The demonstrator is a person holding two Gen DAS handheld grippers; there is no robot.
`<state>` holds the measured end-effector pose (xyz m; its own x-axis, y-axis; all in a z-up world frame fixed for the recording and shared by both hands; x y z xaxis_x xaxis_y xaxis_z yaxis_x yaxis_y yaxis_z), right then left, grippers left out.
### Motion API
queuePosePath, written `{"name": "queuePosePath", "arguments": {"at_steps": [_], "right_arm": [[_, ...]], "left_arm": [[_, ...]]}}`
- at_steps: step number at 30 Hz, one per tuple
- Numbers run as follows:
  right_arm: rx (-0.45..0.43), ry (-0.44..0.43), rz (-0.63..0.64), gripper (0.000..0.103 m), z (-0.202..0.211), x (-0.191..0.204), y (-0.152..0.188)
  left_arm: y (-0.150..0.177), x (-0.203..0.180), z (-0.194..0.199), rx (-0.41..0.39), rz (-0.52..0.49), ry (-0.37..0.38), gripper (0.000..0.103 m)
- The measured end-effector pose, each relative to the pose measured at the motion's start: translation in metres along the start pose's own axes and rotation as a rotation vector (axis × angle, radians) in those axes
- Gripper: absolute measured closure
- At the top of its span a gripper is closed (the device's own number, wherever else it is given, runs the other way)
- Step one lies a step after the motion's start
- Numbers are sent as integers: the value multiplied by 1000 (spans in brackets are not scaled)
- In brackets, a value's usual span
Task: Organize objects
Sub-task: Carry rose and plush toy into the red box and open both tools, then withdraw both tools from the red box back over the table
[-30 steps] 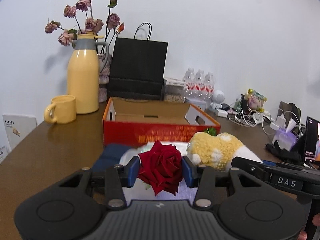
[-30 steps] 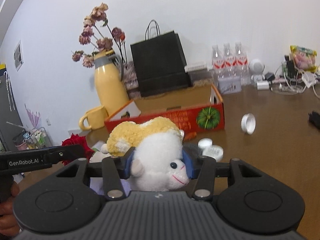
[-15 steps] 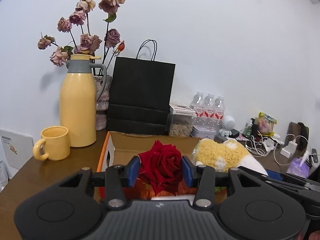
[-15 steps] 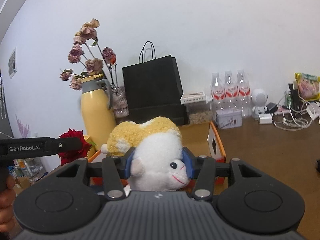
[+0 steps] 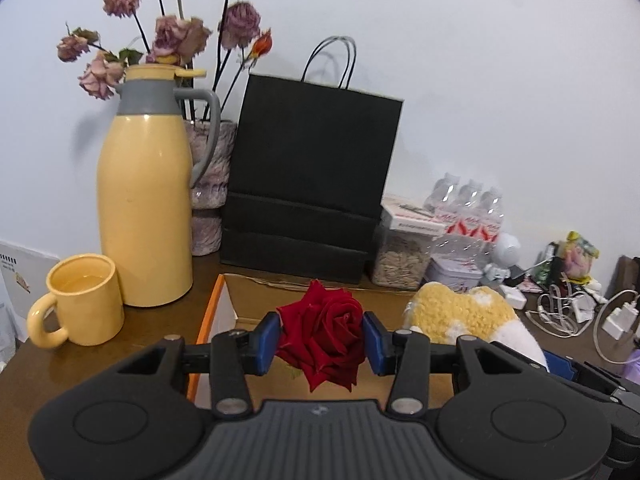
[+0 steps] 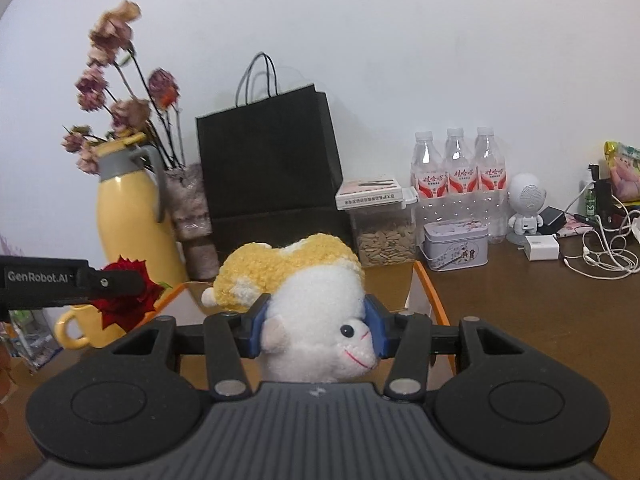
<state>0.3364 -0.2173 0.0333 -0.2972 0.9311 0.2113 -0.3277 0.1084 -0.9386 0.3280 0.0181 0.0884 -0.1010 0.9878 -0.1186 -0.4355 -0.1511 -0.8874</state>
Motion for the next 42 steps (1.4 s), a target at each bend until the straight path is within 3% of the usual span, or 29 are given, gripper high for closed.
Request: {"name": "queuePosePath", "arguments": {"at_steps": [8,19,20,21,22,23,42], "right_arm": [[79,23,8,54,-39,-11,11],[127,19,44,49,-42,-7,15],[141,24,55,46,-42,-6,16],[154,28,65,24,-42,-5,16],[166,37,75,0,-43,-4,17],[160,45,85,0,-42,-2,17],[126,46,94,0,-35,1,12]], "left_arm": [[5,8,-49,101,-6,-26,60],[12,-2,-51,96,-63,-42,57],[12,-3,-48,83,-65,-41,45],[11,-3,-46,76,-69,-43,17],[9,-5,-46,72,-73,-45,2],[10,-5,-45,57,-76,-48,0],[12,-11,-43,40,-117,-66,0]]}}
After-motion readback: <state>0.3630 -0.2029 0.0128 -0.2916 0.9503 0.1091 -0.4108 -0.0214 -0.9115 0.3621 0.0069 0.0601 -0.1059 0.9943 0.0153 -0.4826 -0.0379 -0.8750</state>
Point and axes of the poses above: each gripper's, at about its wrist camera, not at the fingertips, and z roughly against the way its jaws point, x to its left, y to its underside, the point moved 2 cm from there along -z, roughly the way its jaws point, and after that the axes turned 6 degrees about -y, right-handed, at the moved point
